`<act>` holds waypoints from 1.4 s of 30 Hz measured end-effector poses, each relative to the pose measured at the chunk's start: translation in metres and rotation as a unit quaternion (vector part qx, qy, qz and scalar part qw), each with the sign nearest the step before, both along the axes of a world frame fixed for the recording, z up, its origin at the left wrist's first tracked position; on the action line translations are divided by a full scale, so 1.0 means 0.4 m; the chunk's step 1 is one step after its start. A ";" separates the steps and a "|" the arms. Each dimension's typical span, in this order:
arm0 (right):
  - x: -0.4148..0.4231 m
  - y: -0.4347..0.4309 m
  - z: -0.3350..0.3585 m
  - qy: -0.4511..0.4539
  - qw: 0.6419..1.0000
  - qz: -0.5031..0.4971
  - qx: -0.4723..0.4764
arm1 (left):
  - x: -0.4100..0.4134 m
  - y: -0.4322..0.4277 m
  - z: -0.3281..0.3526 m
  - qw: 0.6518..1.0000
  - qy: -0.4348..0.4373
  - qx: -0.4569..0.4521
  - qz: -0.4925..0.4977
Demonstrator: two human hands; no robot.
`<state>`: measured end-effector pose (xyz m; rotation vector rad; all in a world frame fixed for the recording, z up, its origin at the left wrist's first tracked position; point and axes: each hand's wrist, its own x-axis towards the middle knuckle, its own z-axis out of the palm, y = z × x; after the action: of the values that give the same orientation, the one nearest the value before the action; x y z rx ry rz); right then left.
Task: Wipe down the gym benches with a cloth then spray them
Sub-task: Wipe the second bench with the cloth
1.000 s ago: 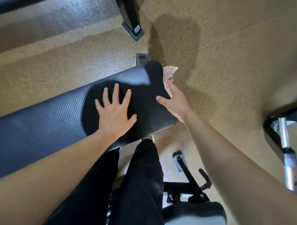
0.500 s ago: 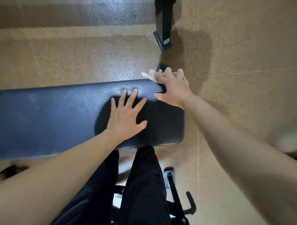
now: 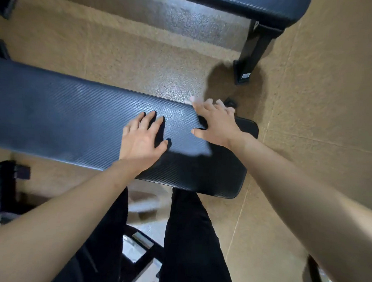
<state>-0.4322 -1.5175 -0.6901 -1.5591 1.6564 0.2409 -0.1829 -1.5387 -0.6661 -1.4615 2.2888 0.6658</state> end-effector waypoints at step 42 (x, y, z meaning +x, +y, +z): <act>0.878 -0.511 -0.032 -0.049 0.993 -0.014 -0.104 | 0.847 -0.303 0.014 0.986 0.026 -0.033 0.164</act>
<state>-0.0812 -1.7220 -0.7029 -1.6722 1.6680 -0.0243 0.1558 -1.6599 -0.6607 -1.8978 2.1459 0.7308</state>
